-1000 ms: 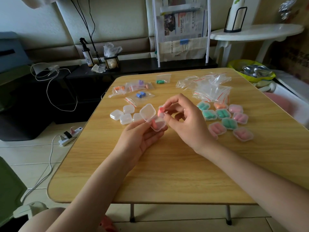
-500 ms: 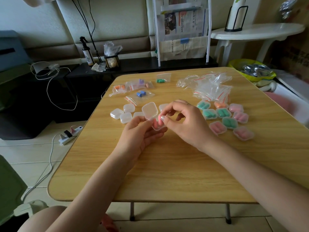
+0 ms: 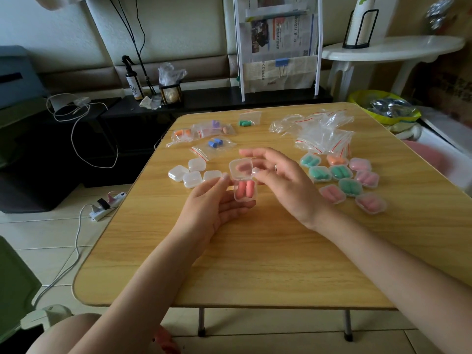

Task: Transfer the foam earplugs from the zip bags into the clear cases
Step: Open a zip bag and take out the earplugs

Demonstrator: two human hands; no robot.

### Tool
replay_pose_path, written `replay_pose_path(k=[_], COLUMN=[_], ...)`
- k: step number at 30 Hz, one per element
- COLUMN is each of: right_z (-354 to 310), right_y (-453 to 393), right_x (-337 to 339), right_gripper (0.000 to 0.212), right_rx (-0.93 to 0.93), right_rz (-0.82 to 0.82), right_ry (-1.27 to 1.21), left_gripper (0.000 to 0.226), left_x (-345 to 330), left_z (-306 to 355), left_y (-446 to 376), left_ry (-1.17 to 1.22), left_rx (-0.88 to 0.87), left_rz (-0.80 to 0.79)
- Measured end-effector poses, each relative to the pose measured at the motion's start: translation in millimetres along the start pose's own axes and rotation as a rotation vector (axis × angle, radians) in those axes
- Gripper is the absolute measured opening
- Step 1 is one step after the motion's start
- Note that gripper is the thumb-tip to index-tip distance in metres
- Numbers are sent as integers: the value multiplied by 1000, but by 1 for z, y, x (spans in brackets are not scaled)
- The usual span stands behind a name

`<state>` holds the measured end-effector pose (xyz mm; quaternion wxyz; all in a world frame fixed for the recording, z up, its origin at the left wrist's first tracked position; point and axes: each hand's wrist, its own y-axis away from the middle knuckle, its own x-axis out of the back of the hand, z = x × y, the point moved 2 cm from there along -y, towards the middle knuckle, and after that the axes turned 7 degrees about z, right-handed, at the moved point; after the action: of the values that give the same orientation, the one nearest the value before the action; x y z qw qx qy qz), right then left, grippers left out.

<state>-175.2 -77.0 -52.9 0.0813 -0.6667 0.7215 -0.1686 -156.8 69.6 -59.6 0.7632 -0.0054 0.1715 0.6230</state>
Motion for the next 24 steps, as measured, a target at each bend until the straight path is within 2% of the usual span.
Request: replay_pose_path(k=[2, 4, 6, 10, 15, 17, 19, 21, 24], right_z=[-1, 1, 4, 6, 7, 6, 6, 8, 13], right_y=[1, 2, 2, -1, -5, -6, -7, -7, -8], right_x=[0, -1, -4, -2, 10, 19, 30, 37, 41], right_gripper=[23, 17, 24, 22, 16, 16, 26, 35, 29], right_rx=[57, 136, 217, 237, 221, 241, 242, 215, 173], right_rz=[-22, -55, -80, 35, 141, 194, 249, 266, 226], right_ry=[76, 264, 443, 434, 475, 590, 745, 834, 898], left_gripper=[34, 40, 42, 32, 21, 14, 6, 12, 35], left_x=[0, 3, 5, 2, 1, 8, 15, 18, 16], left_z=[1, 1, 0, 0, 0, 1, 4, 4, -3], left_y=[-1, -1, -2, -1, 1, -3, -5, -5, -9], left_ry=[128, 207, 223, 177, -225, -438, -715, -976, -1168], left_rx=[83, 148, 168, 132, -123, -291, -519, -704, -752], left_rz=[-5, -22, -38, -18, 159, 285, 388, 392, 252])
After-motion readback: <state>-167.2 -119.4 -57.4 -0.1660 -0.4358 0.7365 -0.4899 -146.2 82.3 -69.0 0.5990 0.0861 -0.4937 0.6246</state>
